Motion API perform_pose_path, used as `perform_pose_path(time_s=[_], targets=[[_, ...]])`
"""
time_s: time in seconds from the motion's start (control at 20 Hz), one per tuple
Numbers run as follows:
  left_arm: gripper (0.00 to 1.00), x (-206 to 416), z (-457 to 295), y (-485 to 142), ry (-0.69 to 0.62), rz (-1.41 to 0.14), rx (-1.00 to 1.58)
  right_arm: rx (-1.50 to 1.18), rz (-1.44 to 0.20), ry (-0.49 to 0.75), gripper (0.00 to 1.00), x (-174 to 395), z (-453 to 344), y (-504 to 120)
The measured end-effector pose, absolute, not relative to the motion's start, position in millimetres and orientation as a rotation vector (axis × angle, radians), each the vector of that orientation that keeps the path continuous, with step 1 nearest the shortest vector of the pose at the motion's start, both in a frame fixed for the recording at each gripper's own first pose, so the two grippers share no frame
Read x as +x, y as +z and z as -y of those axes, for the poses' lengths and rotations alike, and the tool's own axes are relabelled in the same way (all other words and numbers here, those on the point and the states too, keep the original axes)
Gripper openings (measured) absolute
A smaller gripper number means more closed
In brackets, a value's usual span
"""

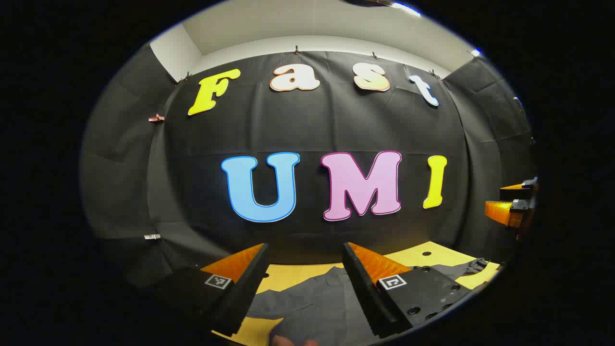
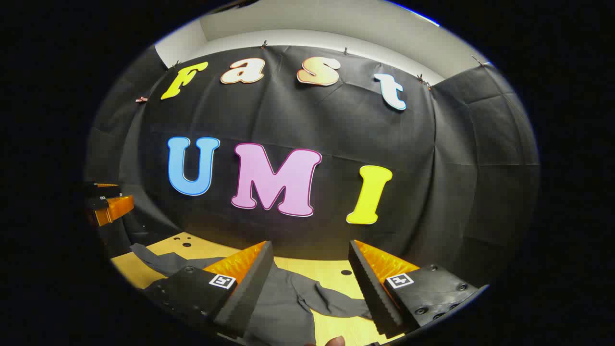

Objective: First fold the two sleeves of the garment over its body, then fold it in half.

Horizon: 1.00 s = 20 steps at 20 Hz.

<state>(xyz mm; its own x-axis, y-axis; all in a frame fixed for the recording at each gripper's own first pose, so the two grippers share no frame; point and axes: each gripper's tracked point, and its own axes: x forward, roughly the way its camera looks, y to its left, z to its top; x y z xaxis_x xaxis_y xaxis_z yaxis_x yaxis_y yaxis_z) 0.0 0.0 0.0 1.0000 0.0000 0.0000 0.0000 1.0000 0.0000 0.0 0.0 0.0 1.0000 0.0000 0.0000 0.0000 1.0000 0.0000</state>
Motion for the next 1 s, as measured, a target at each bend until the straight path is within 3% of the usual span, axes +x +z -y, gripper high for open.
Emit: perform_pose_path(time_s=[0.8,0.85,0.95,1.0], targets=[[0.95,-5,13,-6,-0.006,-0.026,-0.008,0.017,0.0,0.017,0.97,-1,7,0],[0.95,-6,15,-7,-0.009,-0.028,-0.009,0.019,-0.001,0.017,0.92,-1,9,0],[0.95,-6,19,-8,-0.016,-0.031,-0.011,0.032,-0.014,0.033,0.92,0,9,-3],[0.95,-7,22,-7,-0.023,-0.032,-0.011,0.04,-0.021,0.036,0.97,0,10,-5]])
